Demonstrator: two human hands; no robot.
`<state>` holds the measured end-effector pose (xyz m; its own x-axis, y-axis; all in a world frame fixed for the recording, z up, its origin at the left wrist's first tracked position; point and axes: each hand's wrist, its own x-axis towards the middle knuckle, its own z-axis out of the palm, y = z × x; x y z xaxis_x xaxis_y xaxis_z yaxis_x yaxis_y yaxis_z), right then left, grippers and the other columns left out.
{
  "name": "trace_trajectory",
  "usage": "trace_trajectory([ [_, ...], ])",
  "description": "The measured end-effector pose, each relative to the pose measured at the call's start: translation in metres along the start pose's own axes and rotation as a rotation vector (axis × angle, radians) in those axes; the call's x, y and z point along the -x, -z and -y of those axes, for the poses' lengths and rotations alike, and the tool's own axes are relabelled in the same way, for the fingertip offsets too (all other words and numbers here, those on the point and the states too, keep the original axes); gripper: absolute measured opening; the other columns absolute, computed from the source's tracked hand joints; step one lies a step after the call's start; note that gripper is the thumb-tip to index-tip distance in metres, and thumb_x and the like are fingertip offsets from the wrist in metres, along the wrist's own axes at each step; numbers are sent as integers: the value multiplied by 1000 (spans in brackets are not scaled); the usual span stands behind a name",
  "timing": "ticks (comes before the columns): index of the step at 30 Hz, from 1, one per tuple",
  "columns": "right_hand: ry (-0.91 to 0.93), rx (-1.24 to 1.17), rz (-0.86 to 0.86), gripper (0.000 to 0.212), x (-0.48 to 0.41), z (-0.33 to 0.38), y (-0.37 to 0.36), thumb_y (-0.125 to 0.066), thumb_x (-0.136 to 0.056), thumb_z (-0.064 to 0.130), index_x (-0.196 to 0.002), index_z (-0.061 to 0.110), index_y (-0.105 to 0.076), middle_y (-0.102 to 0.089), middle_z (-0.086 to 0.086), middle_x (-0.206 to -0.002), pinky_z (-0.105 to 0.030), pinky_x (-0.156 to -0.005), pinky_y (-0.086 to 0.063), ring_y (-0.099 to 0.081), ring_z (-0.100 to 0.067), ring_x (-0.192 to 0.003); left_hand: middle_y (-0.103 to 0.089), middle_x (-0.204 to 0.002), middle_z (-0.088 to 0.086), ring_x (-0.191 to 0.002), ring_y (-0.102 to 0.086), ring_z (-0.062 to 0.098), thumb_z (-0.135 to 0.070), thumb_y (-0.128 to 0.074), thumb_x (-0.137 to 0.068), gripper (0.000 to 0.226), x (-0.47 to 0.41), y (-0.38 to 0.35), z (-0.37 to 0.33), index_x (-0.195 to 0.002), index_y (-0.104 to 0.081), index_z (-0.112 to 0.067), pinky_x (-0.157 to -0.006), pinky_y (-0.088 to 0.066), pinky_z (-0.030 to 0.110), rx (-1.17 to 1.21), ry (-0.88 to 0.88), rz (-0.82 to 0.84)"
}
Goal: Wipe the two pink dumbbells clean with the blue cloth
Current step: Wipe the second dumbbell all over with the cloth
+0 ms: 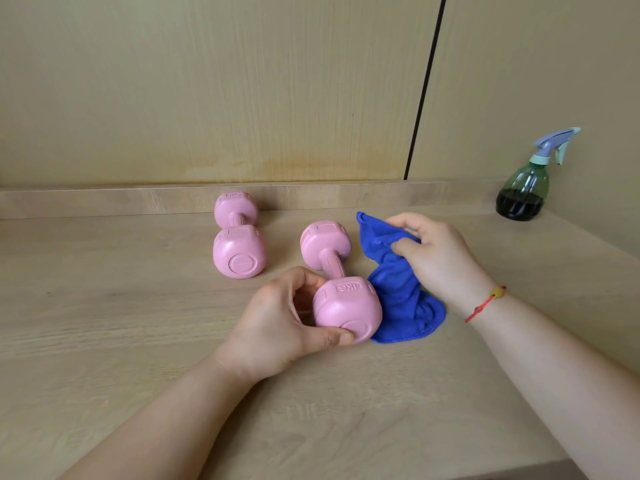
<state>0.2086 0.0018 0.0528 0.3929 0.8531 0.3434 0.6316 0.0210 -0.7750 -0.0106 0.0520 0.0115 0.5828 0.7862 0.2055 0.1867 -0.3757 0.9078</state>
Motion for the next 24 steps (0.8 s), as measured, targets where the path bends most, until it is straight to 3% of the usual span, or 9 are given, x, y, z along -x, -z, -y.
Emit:
trace_trajectory([
  [3, 100, 86, 196, 21, 20, 14, -9, -59, -94, 18, -111, 23, -70, -73, 6, -101, -34, -92, -49, -66, -13, -96, -72, -90, 1, -76, -69, 9, -14, -97, -52, 55, 0, -1, 0, -96, -64, -17, -73, -58, 27, 17, 6, 1],
  [5, 182, 120, 293, 26, 36, 14, -23, -54, -98, 26, -119, 28, -68, -70, 11, -110, -29, -89, -48, -63, -5, -98, -73, -90, 0, -77, -71, 12, -14, -97, -52, 56, 1, -1, 1, -96, -63, -17, -72, -57, 26, 13, 5, -3],
  [7, 216, 94, 264, 31, 48, 14, -33, -49, -101, 26, -128, 34, -63, -65, 16, -118, -19, -86, -45, -58, 5, -100, -74, -90, 0, -78, -71, 13, -16, -97, -52, 56, 0, -1, 3, -97, -64, -17, -72, -57, 26, 6, 1, -4],
  [11, 356, 68, 208, 36, 66, 8, -36, -46, -101, 28, -135, 28, -57, -50, 15, -144, -18, -110, -33, -41, 4, -133, -73, -89, 3, -76, -67, 22, -17, -97, -54, 57, 1, -3, 3, -100, -65, -17, -73, -57, 35, 17, -25, 2],
  [14, 498, 174, 200, 37, 82, 2, -36, -45, -102, 31, -136, 24, -58, -41, 10, -152, -24, -118, -23, -26, -7, -146, -66, -74, -8, -63, -55, 8, -16, -96, -55, 50, 2, -2, 2, -92, -63, -15, -62, -48, 20, 12, -47, -4],
  [16, 502, 175, 221, 39, 93, -1, -34, -43, -102, 34, -137, 24, -56, -37, 12, -154, -23, -119, -17, -17, -8, -149, -68, -77, -2, -64, -55, 4, -13, -95, -55, 50, 2, -1, 1, -95, -64, -14, -61, -47, 16, -2, -59, 2],
  [20, 496, 237, 184, 44, 96, 4, -31, -39, -101, 39, -139, 22, -54, -39, 9, -153, -24, -119, -19, -22, -7, -147, -70, -83, -1, -68, -63, 3, -4, -92, -59, 50, 3, -3, 1, -98, -61, -9, -64, -51, 17, 23, -54, 16],
  [24, 342, 148, 262, 42, 70, 19, -37, -37, -102, 35, -136, 20, -57, -51, 6, -142, -17, -112, -25, -40, -4, -134, -72, -88, -8, -79, -69, 8, -22, -96, -54, 56, 2, -3, 4, -98, -62, -22, -74, -56, 26, -51, -83, -14],
])
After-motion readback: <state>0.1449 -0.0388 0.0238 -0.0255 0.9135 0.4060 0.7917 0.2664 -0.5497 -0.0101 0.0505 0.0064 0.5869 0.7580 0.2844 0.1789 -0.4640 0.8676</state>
